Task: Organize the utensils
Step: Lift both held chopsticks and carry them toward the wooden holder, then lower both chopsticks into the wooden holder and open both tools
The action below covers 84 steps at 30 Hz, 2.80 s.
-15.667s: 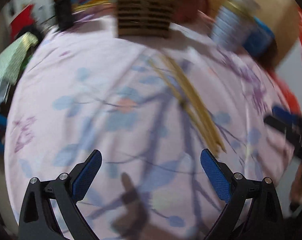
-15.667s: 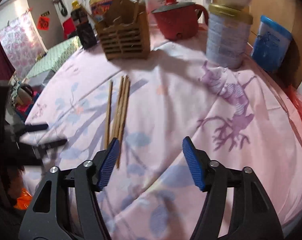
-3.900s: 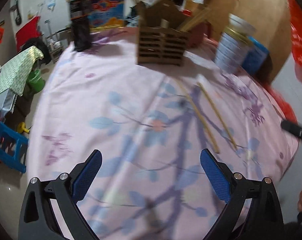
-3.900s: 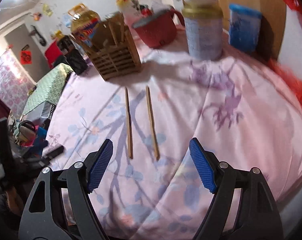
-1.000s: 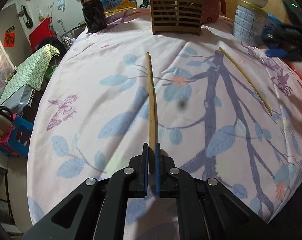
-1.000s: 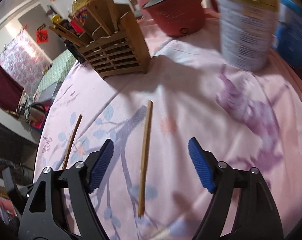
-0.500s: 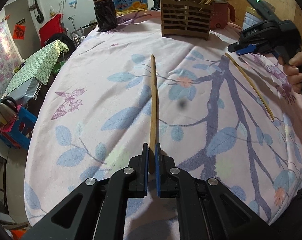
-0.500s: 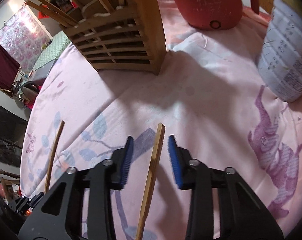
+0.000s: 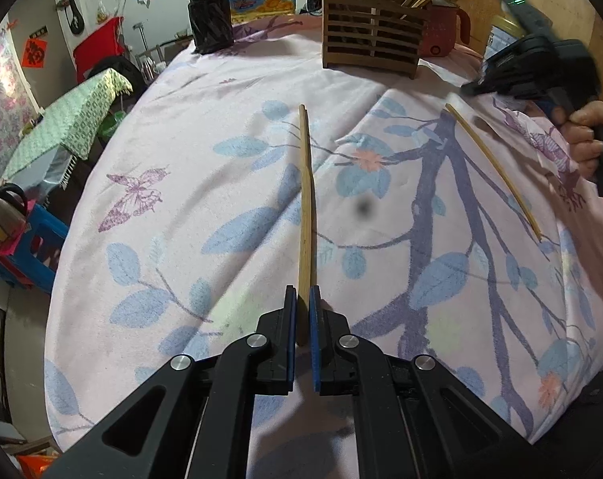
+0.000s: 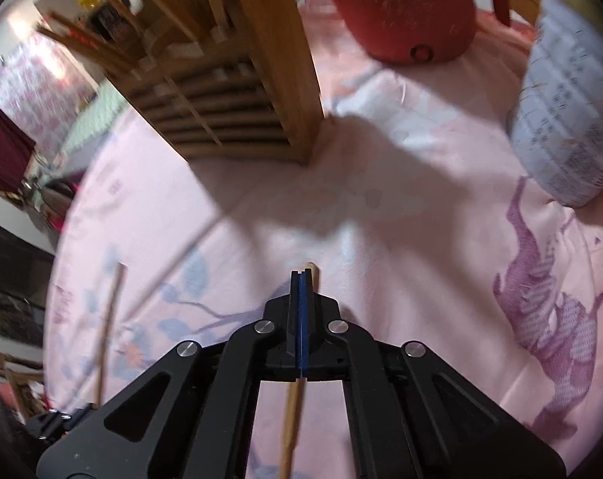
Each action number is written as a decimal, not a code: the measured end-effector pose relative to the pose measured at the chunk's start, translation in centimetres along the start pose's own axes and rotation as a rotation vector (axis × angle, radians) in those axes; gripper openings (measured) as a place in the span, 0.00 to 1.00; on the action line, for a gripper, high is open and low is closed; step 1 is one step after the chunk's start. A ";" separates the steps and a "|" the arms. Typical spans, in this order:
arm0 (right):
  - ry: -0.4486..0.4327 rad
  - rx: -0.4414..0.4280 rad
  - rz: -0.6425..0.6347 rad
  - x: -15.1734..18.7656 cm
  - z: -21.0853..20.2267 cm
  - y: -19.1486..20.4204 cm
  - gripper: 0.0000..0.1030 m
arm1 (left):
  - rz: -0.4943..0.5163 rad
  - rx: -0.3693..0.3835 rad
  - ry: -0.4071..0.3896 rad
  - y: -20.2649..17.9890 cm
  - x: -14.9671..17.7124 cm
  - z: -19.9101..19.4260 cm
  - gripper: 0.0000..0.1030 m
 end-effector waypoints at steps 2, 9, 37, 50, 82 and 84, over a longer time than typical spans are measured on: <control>-0.063 -0.021 -0.016 0.0 -2.6 0.7 0.01 | 0.002 -0.002 -0.002 0.2 -0.3 -0.3 0.07; 0.065 -0.037 0.007 1.0 -0.9 0.3 0.24 | 0.019 0.023 0.001 0.1 -1.1 -0.8 0.06; -0.113 -0.030 0.002 0.8 -5.4 2.3 0.07 | 0.015 0.024 0.005 0.6 1.4 -0.7 0.28; -0.288 -0.032 0.002 4.4 -14.2 3.2 0.06 | 0.018 0.116 -0.075 1.3 -2.4 -2.0 0.06; -0.525 0.033 0.032 5.4 -22.2 7.3 0.06 | 0.157 0.300 -0.296 3.2 -19.6 -12.6 0.06; -0.544 0.000 0.019 3.5 -22.8 7.5 0.06 | 0.159 0.283 -0.320 2.9 -21.3 -13.5 0.06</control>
Point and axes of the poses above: each gripper's, at about its wrist camera, not at the fingertips, and z roughly the way its jaws point, y to its left, x to its underside, the point moved 5 cm from there along z, roughly the way its jaws point, and after that the axes turned 7 degrees about z, right-handed, at the moved point
